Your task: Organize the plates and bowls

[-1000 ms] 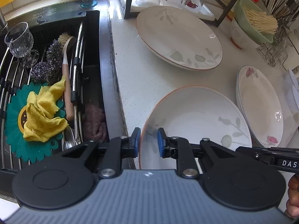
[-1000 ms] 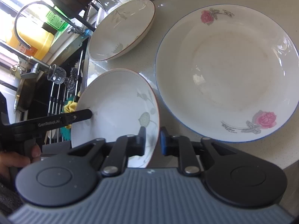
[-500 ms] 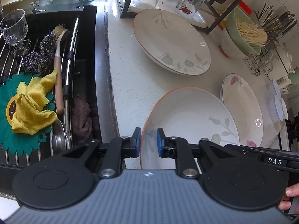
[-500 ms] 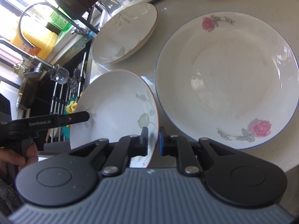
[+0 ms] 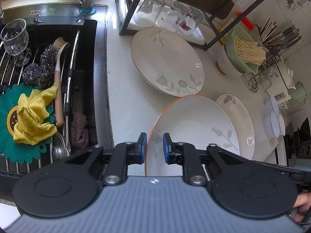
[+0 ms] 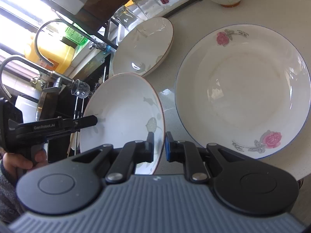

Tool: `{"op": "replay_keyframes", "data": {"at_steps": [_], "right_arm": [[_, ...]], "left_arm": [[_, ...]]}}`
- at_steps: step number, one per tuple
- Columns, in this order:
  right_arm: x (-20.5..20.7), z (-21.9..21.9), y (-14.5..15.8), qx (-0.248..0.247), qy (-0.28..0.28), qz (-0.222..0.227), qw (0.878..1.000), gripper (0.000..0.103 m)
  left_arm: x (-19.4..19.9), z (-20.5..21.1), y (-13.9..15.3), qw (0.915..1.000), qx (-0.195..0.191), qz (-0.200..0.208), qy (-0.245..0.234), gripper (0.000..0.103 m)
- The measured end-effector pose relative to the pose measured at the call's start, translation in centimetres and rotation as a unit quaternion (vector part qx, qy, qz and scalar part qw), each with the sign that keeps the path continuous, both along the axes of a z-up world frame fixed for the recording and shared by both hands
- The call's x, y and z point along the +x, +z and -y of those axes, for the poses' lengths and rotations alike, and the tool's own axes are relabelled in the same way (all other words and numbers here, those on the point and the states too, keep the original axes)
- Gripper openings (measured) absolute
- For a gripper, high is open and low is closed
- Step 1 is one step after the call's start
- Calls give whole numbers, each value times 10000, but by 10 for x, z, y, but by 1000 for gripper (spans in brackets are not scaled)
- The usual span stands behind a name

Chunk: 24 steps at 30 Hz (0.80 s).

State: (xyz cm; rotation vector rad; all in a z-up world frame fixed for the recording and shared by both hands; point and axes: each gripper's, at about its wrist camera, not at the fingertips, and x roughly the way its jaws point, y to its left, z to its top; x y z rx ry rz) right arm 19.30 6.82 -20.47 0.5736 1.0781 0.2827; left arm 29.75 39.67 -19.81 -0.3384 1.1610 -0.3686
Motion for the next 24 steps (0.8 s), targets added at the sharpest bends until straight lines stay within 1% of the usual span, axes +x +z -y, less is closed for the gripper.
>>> {"op": "replay_keyframes", "data": {"at_steps": [5, 11, 16, 24], "right_arm": [[2, 11, 5, -6, -43, 40, 10000, 14], [2, 32, 13, -110, -84, 132, 9998, 14], [4, 54, 16, -92, -231, 182, 9995, 14], [7, 92, 18, -135, -206, 245, 9994, 14]], "left_arm": [[3, 10, 8, 9999, -127, 64, 11, 20], [11, 33, 13, 9997, -163, 82, -153, 20], [15, 56, 12, 9995, -209, 48, -250, 20], [22, 91, 9, 9988, -398, -1, -281, 20]]}}
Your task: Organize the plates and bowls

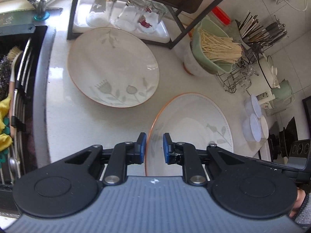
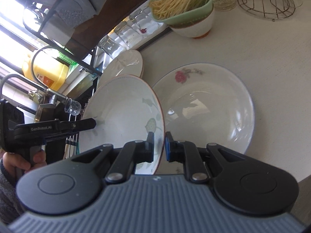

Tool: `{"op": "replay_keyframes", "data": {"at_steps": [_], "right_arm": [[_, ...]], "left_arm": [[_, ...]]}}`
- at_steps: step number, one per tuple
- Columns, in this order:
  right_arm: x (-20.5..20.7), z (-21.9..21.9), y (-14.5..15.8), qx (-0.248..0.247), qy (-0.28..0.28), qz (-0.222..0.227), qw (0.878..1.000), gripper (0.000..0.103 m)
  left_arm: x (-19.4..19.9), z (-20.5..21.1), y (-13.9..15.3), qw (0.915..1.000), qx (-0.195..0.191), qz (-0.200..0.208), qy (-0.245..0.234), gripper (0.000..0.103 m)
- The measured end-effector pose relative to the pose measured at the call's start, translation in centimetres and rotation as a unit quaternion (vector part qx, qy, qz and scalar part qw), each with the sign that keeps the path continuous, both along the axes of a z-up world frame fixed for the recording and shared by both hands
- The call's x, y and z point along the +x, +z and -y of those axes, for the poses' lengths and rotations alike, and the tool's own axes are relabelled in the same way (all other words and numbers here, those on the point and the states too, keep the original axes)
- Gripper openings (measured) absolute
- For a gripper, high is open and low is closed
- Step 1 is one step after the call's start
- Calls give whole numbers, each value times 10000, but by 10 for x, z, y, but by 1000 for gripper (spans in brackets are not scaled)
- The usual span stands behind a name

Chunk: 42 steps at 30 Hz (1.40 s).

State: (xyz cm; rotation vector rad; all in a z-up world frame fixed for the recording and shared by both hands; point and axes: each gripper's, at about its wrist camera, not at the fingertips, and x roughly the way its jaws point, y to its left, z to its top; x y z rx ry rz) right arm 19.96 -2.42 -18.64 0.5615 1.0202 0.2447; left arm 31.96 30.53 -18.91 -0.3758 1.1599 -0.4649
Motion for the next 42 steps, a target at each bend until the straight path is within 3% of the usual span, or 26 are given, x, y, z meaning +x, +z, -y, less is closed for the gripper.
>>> {"op": "replay_keyframes", "data": {"at_steps": [21, 42], "right_arm": [[15, 58, -37, 203, -99, -156, 9996, 14], [28, 47, -48, -576, 330, 103, 9977, 15]], "left_arm": [[5, 58, -20, 9994, 291, -168, -44, 20], [21, 90, -34, 9925, 1155, -292, -262, 20]]}}
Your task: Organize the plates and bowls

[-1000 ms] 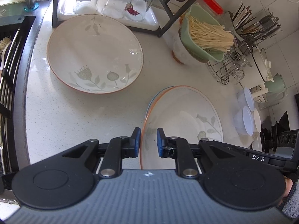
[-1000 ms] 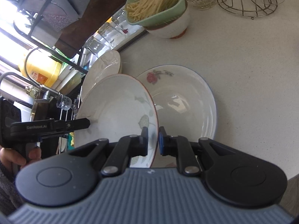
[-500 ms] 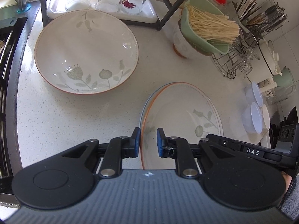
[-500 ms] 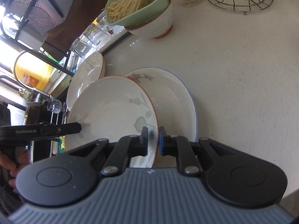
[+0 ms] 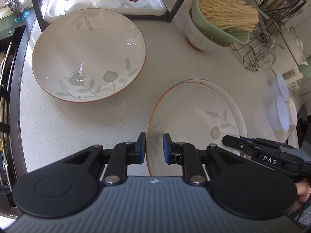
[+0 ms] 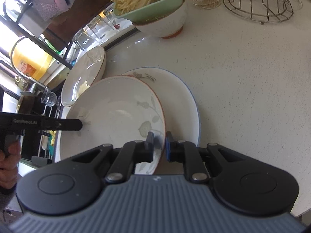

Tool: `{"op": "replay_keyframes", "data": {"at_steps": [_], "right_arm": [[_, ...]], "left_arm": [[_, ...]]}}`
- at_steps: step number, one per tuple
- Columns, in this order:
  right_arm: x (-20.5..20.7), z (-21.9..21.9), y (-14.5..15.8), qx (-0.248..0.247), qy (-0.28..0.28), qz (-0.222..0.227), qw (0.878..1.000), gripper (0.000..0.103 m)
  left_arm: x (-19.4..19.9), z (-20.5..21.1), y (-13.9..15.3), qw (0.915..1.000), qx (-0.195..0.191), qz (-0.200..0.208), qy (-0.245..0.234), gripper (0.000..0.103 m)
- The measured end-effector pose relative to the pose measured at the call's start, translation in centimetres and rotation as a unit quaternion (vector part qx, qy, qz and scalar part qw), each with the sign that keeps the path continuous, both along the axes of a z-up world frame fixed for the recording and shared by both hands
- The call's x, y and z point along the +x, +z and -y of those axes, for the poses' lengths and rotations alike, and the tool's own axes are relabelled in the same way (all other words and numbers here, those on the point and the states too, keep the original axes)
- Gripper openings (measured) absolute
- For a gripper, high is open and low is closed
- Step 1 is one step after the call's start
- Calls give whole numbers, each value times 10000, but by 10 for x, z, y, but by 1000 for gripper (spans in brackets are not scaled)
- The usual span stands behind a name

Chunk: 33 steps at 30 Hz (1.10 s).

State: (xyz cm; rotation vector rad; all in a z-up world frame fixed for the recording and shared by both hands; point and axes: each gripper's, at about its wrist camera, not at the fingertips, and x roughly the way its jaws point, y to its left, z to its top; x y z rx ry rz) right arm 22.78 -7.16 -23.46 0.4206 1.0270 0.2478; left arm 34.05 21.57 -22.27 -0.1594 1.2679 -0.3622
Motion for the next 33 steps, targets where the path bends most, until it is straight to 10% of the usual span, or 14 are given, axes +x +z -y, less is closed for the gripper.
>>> {"op": "replay_keyframes", "data": {"at_steps": [15, 33], "right_arm": [[1, -1, 8, -749, 55, 255, 9969, 15], [-21, 0, 50, -854, -440, 799, 9922, 16]], "left_arm": [[5, 27, -3, 9985, 530, 74, -68, 20], [-21, 30, 47, 9982, 54, 589, 16, 21]]}}
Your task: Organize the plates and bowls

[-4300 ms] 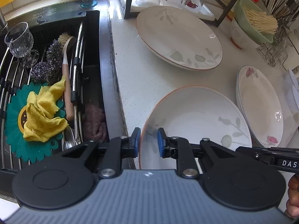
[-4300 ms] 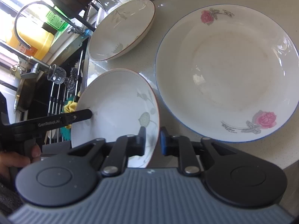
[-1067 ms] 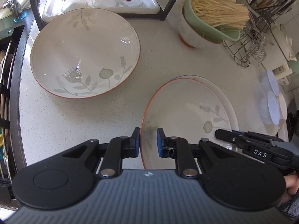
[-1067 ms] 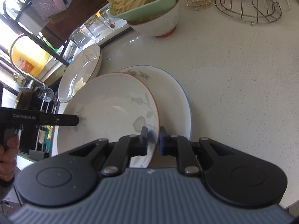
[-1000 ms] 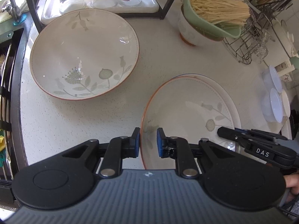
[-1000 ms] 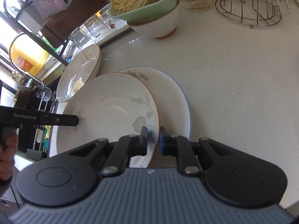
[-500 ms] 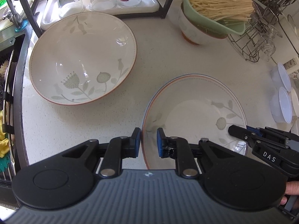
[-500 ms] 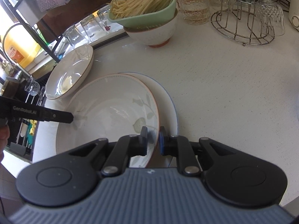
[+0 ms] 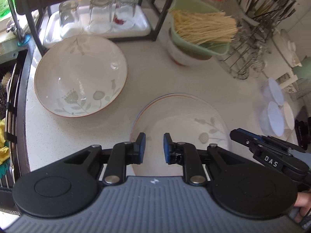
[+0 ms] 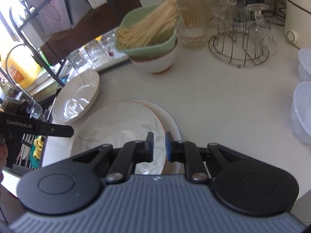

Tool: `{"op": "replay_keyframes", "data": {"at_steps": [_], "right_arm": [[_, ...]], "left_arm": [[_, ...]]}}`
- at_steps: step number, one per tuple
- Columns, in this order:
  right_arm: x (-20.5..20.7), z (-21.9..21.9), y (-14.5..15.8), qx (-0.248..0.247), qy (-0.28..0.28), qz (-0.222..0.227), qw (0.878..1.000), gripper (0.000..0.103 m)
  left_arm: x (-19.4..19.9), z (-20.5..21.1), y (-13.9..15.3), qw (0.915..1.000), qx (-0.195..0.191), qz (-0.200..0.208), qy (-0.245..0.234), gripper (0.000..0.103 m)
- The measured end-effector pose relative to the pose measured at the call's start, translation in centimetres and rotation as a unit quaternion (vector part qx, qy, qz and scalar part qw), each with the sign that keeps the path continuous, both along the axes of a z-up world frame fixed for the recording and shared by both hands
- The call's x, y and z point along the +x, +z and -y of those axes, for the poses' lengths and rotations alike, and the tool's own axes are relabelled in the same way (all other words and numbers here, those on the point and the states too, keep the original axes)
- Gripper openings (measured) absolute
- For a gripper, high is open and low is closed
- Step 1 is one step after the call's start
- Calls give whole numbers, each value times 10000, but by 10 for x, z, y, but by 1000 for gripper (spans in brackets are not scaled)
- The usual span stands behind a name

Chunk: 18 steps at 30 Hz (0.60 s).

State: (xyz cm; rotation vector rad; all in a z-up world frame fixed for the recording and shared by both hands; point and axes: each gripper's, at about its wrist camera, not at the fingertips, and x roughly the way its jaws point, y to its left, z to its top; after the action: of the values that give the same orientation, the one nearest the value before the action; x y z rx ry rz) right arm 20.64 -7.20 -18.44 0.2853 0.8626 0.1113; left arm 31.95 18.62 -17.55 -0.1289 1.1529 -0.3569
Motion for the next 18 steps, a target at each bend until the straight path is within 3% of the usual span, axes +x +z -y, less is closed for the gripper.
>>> {"op": "replay_keyframes", "data": {"at_steps": [11, 15, 18], "right_arm": [[-28, 10, 69, 92, 12, 714, 9974, 16], [-44, 26, 94, 171, 147, 959, 9951, 16], [-61, 40, 109, 127, 337, 1097, 9933, 16]], "left_arm": [[-46, 20, 71, 9970, -9, 773, -69, 21], [-74, 25, 96, 9938, -11, 1100, 157, 21], [-100, 32, 105, 9912, 205, 1248, 382, 21]]}}
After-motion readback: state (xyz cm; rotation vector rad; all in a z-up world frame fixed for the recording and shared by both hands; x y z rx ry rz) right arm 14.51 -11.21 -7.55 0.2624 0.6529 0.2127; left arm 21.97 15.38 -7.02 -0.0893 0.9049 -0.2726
